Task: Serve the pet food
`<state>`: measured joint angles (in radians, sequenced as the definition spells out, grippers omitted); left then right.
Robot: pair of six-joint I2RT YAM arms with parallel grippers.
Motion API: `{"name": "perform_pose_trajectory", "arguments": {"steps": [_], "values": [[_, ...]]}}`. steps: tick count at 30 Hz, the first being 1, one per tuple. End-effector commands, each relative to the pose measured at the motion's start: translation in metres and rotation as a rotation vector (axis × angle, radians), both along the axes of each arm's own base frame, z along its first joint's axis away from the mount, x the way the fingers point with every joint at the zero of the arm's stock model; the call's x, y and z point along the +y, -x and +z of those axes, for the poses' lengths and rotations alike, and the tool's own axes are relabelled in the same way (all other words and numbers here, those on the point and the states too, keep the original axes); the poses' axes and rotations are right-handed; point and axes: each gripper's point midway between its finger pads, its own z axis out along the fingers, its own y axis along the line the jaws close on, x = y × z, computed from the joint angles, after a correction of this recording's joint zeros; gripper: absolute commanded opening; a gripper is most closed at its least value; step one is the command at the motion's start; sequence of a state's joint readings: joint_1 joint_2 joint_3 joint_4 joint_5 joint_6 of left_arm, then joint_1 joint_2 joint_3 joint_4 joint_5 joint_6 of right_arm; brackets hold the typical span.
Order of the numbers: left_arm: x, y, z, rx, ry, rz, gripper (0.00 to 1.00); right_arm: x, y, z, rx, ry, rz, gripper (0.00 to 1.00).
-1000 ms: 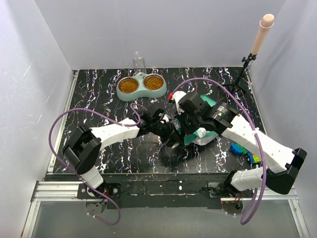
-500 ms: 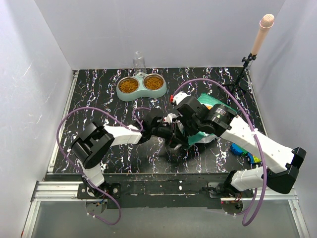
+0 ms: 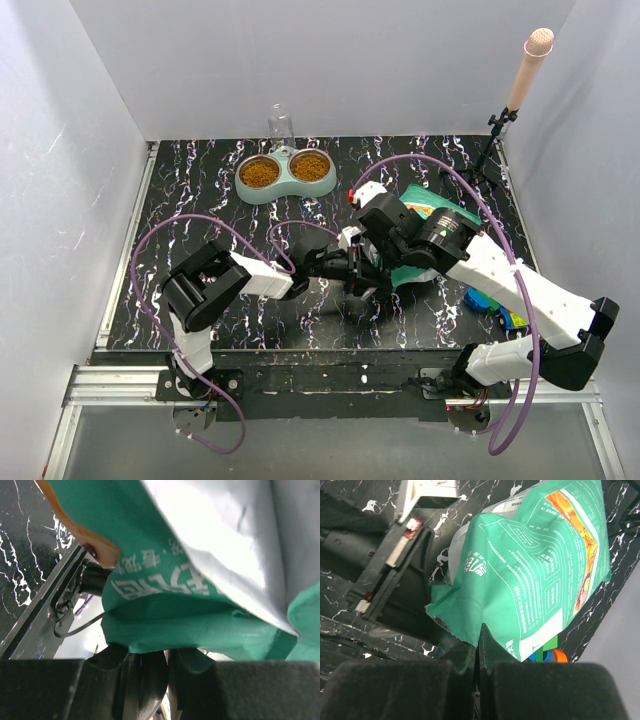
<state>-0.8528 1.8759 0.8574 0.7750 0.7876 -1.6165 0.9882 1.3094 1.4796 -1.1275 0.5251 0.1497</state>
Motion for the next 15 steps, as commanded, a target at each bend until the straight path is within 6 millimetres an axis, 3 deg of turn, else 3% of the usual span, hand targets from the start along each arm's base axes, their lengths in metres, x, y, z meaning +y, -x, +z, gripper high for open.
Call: {"name": "perform_pose_trajectory", "arguments": {"steps": [1,4,6,15], "values": [[0.014,-0.016,0.066,-0.194,0.238,0.181,0.00,0.009,-0.025,0.071,-0.244,-0.182,-0.045,0.01],[0.029,-0.007,0.102,-0.275,0.344,0.209,0.00,0.006,-0.028,0.072,-0.262,-0.174,-0.057,0.01],[0.035,0.000,0.113,-0.317,0.343,0.204,0.00,0.005,-0.029,0.073,-0.266,-0.177,-0.073,0.01],[0.060,0.021,0.112,-0.346,0.216,0.203,0.00,-0.002,-0.037,0.083,-0.285,-0.227,-0.142,0.01]]}}
